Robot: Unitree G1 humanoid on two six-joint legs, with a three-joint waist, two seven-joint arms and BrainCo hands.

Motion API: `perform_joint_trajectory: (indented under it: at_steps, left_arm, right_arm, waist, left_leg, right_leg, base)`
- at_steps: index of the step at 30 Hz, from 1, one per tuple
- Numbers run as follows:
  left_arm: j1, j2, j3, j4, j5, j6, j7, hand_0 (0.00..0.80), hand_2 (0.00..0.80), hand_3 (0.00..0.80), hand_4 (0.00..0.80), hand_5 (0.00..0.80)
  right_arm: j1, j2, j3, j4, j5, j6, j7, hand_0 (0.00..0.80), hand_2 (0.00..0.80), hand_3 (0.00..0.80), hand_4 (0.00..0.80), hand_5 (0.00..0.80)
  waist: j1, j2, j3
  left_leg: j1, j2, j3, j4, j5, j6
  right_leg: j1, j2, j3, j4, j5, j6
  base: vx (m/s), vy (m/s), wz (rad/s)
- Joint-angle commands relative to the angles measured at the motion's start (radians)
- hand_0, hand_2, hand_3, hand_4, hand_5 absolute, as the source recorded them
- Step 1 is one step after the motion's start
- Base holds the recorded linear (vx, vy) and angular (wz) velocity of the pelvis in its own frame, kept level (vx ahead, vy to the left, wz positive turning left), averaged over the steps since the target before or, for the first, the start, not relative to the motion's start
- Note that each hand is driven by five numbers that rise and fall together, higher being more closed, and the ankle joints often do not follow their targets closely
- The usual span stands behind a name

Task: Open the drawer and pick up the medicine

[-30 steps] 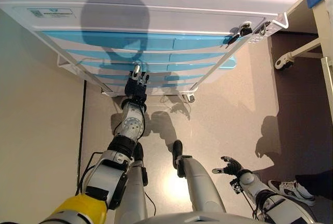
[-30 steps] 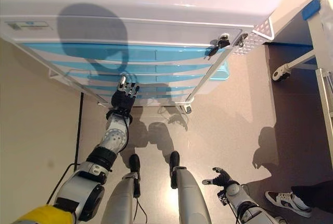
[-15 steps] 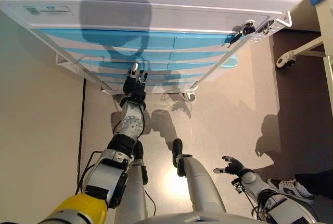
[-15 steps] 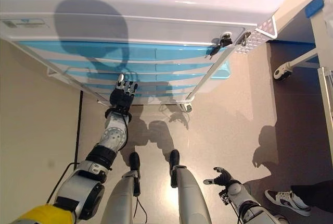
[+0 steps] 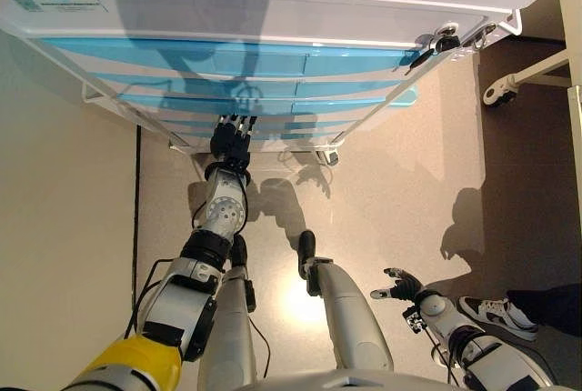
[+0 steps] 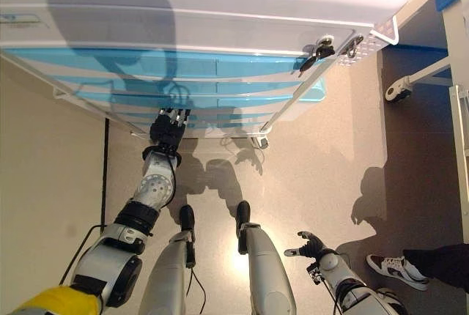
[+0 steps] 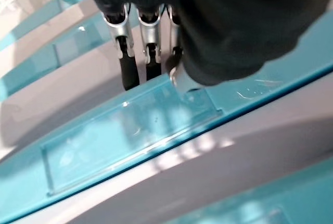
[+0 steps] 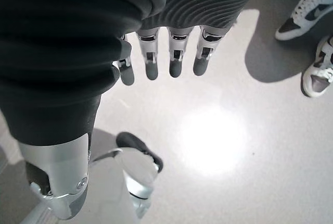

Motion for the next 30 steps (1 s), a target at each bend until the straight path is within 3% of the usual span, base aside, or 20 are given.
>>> perform_joint_trajectory:
  at_steps: [1, 11, 22, 26, 30]
  left_arm:
    - [-0.162, -0.041, -0.08, -0.378, 0.057, -0.07, -0.178, 0.8, 0.8, 0.8, 0.8, 0.8]
    - [-0.051, -0.061, -0.093, -0.383, 0.041, -0.042, -0.187, 0.8, 0.8, 0.8, 0.8, 0.8]
    - [0.128, -0.066, -0.109, -0.412, 0.014, -0.001, -0.191, 0.8, 0.8, 0.8, 0.8, 0.8]
    - [0.212, -0.062, -0.116, -0.45, -0.003, 0.02, -0.204, 0.8, 0.8, 0.8, 0.8, 0.8]
    - [0.319, -0.031, -0.123, -0.489, -0.016, 0.052, -0.222, 0.8, 0.8, 0.8, 0.8, 0.8]
  right_arm:
    - [0.055, -0.062, 0.044, 0.01, -0.02, 0.005, 0.01, 0.0, 0.0, 0.0, 0.0, 0.0]
    - [0.044, -0.05, 0.044, 0.022, -0.026, 0.006, 0.006, 0.0, 0.0, 0.0, 0.0, 0.0]
    - [0.029, -0.033, 0.041, 0.027, -0.039, 0.009, -0.006, 0.0, 0.0, 0.0, 0.0, 0.0]
    - [0.039, -0.028, 0.028, 0.033, -0.04, 0.01, -0.011, 0.0, 0.0, 0.0, 0.0, 0.0]
    - [0.045, -0.028, 0.011, 0.034, -0.043, 0.008, -0.019, 0.0, 0.0, 0.0, 0.0, 0.0]
  waist:
    - [0.029, 0.03, -0.1]
    - [0.046, 0.026, -0.081]
    - [0.095, 0.011, -0.023]
    - [0.127, 0.013, 0.018]
    - [0.168, 0.033, 0.056]
  left_leg:
    - [-0.045, -0.042, -0.029, 0.068, -0.058, 0.041]
    - [-0.047, -0.041, -0.032, 0.094, -0.059, 0.043]
    - [-0.066, -0.048, -0.067, 0.164, -0.061, 0.047]
    - [-0.074, -0.07, -0.104, 0.214, -0.065, 0.05]
    - [-0.094, -0.106, -0.161, 0.264, -0.065, 0.05]
  right_leg:
    - [0.023, 0.013, -0.01, -0.072, 0.112, 0.063]
    - [0.027, 0.011, -0.019, -0.058, 0.109, 0.058]
    - [0.03, -0.003, -0.052, 0.03, 0.074, 0.044]
    - [0.038, -0.024, -0.078, 0.103, 0.038, 0.031]
    - [0.048, -0.055, -0.132, 0.174, 0.001, 0.017]
  base:
    - [0.0, 0.0, 0.0]
    - [-0.038, -0.006, 0.0]
    - [-0.049, -0.036, 0.09]
    - [-0.048, -0.077, 0.46]
    - [-0.058, -0.067, 0.52]
